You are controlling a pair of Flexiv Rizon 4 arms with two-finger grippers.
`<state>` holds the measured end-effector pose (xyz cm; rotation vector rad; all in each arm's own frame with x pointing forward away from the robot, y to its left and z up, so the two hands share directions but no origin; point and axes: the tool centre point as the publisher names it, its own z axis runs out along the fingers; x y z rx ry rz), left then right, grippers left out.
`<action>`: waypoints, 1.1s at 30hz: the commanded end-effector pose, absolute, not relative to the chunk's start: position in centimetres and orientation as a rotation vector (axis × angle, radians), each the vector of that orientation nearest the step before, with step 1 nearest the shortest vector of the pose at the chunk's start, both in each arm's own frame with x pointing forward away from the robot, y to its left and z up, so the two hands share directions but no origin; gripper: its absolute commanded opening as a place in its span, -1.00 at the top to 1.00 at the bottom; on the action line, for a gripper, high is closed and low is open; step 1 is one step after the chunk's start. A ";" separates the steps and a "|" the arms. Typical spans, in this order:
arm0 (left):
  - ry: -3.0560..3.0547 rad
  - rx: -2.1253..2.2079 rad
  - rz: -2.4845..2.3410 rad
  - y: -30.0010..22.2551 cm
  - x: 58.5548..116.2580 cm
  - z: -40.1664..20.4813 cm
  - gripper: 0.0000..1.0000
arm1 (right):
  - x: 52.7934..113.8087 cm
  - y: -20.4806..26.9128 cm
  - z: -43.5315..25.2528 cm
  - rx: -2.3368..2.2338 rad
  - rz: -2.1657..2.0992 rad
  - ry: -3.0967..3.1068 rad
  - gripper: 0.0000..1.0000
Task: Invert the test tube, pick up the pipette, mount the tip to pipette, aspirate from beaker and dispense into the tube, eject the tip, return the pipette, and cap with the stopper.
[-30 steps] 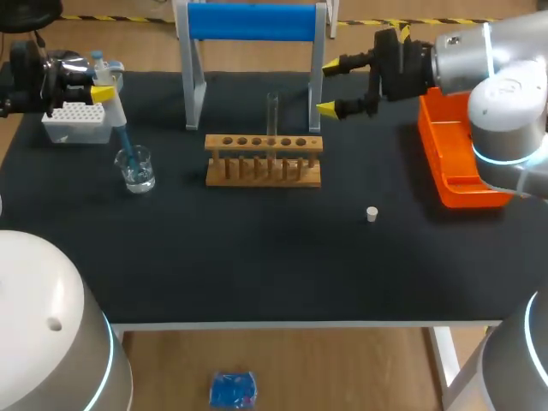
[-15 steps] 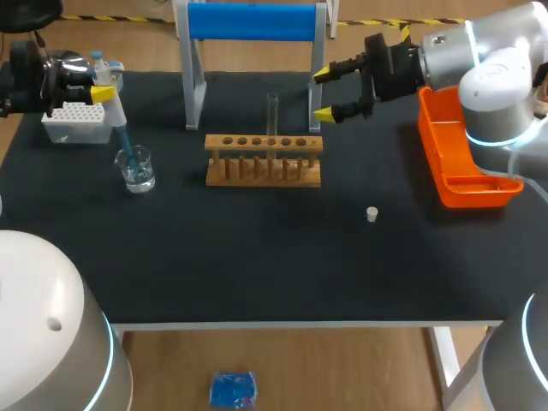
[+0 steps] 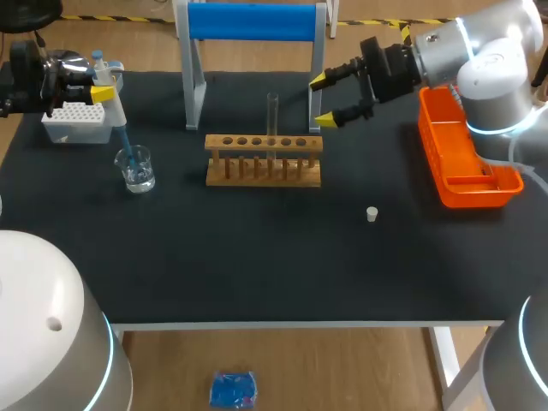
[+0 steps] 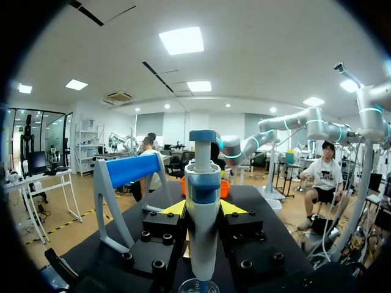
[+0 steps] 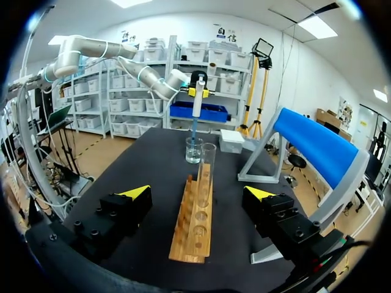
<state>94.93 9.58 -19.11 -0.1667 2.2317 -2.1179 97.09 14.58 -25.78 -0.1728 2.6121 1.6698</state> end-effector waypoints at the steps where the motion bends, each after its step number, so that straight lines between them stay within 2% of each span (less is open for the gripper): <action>1: 2.233 -0.164 -2.118 9.6 95.0 -19.1 1.00 | 96.7 14.2 -25.7 -0.217 1.670 2.639 -1.00; 33: 2.233 -0.164 -2.118 9.6 95.0 -19.1 1.00 | 96.0 14.3 -26.1 -0.243 1.627 2.680 -1.00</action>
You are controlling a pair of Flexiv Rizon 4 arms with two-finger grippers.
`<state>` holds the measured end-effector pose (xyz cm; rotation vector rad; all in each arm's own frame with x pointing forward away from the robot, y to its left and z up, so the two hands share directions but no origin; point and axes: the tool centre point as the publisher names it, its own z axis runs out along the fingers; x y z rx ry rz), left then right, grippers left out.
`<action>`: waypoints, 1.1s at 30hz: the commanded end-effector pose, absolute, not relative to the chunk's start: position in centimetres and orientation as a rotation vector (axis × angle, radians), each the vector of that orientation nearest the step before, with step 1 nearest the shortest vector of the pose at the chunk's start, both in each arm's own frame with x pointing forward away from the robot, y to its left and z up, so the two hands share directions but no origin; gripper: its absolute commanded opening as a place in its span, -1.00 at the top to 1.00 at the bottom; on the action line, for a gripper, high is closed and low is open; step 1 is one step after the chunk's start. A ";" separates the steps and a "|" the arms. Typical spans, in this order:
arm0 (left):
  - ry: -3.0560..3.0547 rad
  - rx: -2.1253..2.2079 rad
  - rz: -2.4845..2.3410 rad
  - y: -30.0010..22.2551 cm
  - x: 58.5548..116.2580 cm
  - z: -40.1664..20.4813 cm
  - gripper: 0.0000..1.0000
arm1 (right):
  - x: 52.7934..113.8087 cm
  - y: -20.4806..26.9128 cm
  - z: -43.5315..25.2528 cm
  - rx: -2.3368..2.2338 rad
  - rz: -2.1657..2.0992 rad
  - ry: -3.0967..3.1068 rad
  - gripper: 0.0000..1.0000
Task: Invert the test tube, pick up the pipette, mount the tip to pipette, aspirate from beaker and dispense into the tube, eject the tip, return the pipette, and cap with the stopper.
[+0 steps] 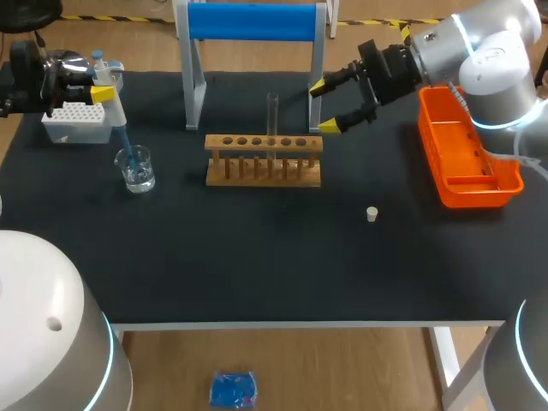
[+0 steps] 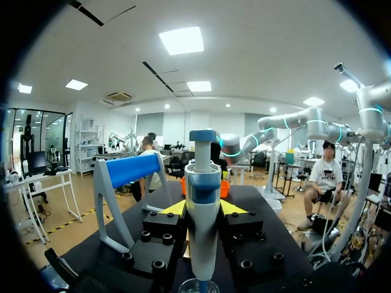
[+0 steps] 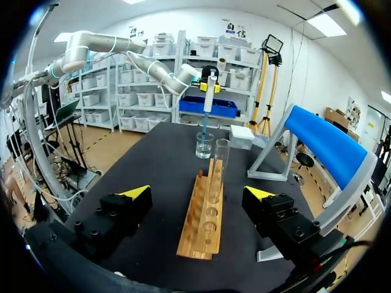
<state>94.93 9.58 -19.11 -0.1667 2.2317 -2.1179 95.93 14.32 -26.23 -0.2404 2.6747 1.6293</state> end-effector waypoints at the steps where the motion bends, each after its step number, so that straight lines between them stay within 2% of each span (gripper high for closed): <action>1: 2.233 -0.164 -2.118 9.6 95.0 -19.1 1.00 | 96.0 14.3 -26.1 -0.243 1.627 2.680 -1.00; 33: 2.285 -0.086 -2.021 8.5 94.2 -12.6 1.00 | 96.0 14.3 -26.1 -0.243 1.627 2.680 -1.00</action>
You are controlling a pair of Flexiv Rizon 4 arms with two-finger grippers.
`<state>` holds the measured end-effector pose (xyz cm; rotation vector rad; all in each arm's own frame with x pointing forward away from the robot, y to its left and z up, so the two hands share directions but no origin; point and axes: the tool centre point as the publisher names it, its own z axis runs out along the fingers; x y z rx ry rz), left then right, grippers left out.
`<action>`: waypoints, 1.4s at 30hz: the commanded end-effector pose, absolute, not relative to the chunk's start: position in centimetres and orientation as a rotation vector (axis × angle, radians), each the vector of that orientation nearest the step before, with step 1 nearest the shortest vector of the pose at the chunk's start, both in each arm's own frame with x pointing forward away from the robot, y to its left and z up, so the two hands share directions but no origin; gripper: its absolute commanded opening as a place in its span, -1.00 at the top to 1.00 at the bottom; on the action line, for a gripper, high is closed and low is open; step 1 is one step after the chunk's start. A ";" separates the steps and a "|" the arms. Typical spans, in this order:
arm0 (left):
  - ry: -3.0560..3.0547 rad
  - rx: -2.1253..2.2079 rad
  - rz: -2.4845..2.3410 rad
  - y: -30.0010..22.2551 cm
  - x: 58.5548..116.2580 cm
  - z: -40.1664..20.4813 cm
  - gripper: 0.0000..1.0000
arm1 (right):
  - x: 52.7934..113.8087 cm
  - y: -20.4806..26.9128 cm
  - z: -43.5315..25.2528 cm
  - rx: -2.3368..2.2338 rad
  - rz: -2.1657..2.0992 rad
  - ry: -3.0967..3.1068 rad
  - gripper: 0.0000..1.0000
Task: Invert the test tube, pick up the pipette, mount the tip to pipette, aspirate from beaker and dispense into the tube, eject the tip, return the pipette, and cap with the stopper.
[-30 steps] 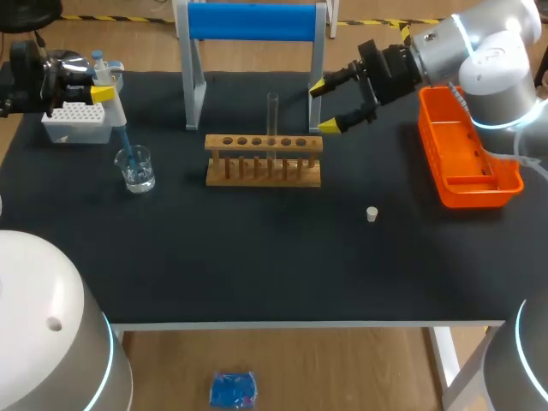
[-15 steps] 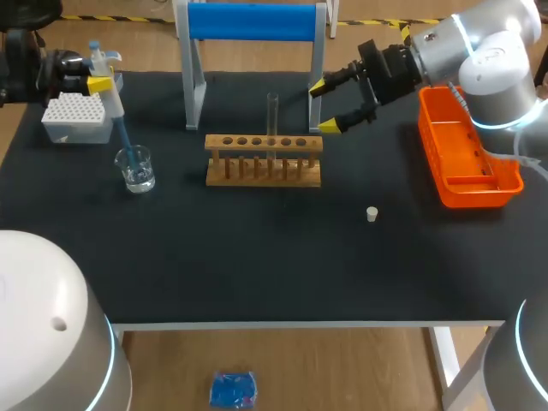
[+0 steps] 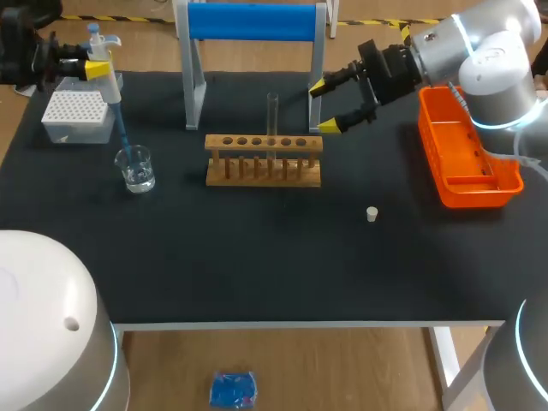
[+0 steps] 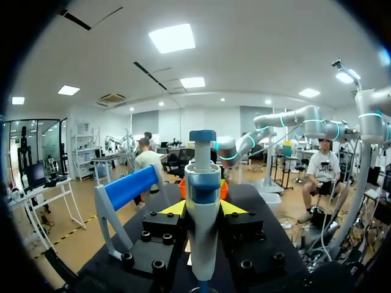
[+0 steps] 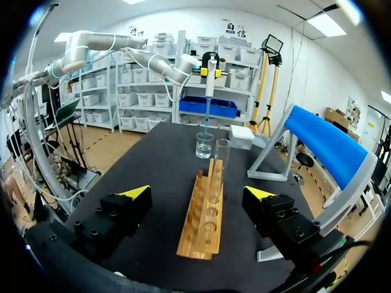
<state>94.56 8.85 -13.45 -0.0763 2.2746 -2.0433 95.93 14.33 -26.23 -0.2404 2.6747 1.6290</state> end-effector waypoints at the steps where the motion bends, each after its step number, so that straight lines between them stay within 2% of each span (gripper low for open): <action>1: 2.287 -0.083 -2.018 8.4 94.2 -12.4 1.00 | 96.0 14.3 -26.1 -0.243 1.627 2.680 -1.00; 23: 2.357 -0.082 -2.052 2.8 94.5 -4.8 1.00 | 96.0 14.3 -26.1 -0.243 1.627 2.680 -1.00; 34: 2.395 0.097 -2.086 -3.6 95.9 0.9 1.00 | 96.0 14.3 -26.1 -0.243 1.627 2.680 -1.00; 42: 2.451 0.221 -2.125 -9.3 97.0 2.5 1.00 | 96.0 14.3 -26.1 -0.243 1.627 2.680 -1.00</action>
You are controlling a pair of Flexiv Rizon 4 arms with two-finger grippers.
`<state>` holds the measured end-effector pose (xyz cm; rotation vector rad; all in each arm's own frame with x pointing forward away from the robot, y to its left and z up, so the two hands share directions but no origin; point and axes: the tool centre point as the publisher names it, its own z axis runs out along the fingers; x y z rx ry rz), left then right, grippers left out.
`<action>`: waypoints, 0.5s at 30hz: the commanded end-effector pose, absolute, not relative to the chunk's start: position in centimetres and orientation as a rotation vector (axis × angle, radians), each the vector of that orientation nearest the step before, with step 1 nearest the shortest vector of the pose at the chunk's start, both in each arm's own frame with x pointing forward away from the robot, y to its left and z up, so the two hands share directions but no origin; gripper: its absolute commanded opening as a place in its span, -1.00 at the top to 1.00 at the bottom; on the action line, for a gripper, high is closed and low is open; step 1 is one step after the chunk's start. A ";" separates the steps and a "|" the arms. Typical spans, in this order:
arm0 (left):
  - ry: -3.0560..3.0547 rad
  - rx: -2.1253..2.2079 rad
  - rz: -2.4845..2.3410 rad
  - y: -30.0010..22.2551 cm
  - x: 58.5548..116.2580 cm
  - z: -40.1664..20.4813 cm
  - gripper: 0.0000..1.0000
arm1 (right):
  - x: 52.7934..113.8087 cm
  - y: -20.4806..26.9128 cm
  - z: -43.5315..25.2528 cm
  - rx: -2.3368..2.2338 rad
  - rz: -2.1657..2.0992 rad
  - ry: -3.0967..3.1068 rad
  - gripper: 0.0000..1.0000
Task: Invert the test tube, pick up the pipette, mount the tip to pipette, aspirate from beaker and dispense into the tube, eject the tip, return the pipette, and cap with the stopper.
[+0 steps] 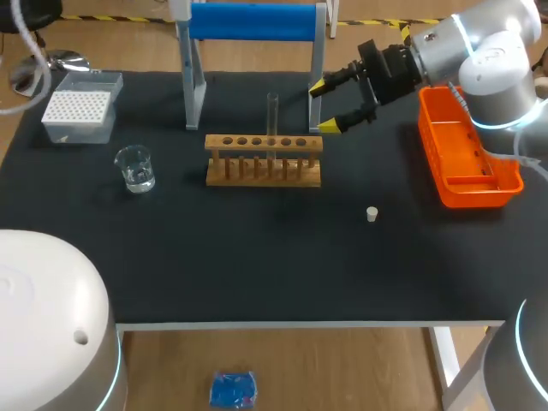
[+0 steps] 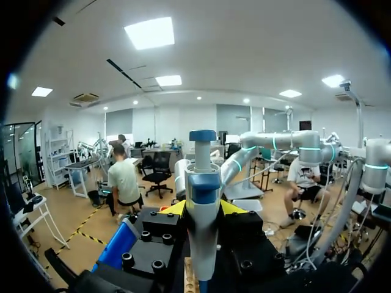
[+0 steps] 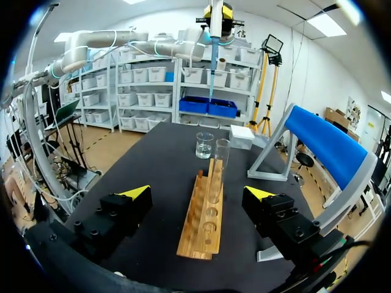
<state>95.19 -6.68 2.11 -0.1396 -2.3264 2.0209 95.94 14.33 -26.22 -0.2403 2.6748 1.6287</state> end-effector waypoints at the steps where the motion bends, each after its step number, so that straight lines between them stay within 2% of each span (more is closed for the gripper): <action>1: -2.289 -0.210 1.975 -9.9 97.0 2.6 1.00 | 96.0 14.3 -26.1 -0.243 1.627 2.680 -1.00; 15: -2.204 -0.326 1.956 -17.7 97.7 2.5 1.00 | 96.0 14.3 -26.1 -0.243 1.627 2.680 -1.00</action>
